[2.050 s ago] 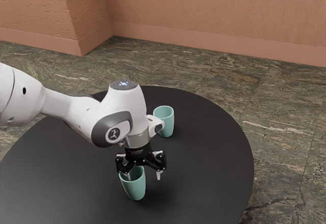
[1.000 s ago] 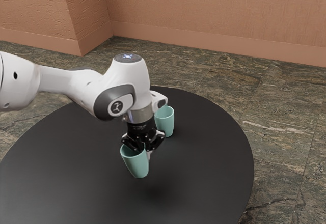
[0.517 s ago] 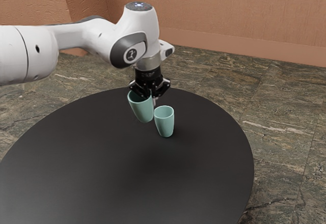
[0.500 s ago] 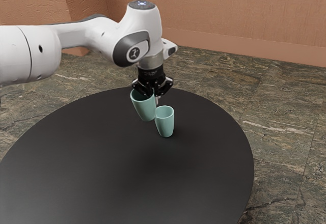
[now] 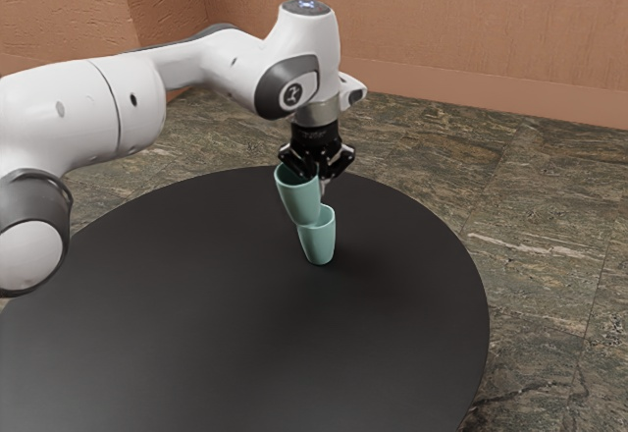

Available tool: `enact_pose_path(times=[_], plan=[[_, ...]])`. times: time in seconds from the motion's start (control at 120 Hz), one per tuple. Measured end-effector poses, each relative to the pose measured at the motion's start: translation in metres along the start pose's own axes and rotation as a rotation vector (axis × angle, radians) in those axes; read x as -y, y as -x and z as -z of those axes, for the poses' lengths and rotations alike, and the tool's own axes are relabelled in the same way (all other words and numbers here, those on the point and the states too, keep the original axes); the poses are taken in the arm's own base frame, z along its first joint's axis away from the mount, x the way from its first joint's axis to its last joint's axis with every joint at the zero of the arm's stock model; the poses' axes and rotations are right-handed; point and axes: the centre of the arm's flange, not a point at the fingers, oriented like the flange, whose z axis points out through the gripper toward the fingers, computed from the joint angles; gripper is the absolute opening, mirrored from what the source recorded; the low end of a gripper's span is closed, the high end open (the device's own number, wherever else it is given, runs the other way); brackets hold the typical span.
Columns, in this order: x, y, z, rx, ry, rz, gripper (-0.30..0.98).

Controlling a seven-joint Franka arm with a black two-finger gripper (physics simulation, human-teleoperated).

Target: Place the right cup onto the left cup

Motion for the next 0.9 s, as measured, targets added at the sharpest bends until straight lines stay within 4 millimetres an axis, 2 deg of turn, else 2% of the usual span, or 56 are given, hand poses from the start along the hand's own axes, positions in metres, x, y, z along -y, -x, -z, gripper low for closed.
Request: enact_pose_path(times=[0.375, 0.492, 0.725, 0.9], plan=[[-0.005, -0.021, -0.032, 0.036, -0.012, -0.041, -0.1], [-0.011, -0.029, -0.034, 0.033, -0.01, -0.055, -0.1], [-0.009, -0.047, -0.031, 0.023, -0.011, -0.061, -0.1], [-0.009, -0.051, -0.035, 0.026, -0.015, -0.071, -0.1]])
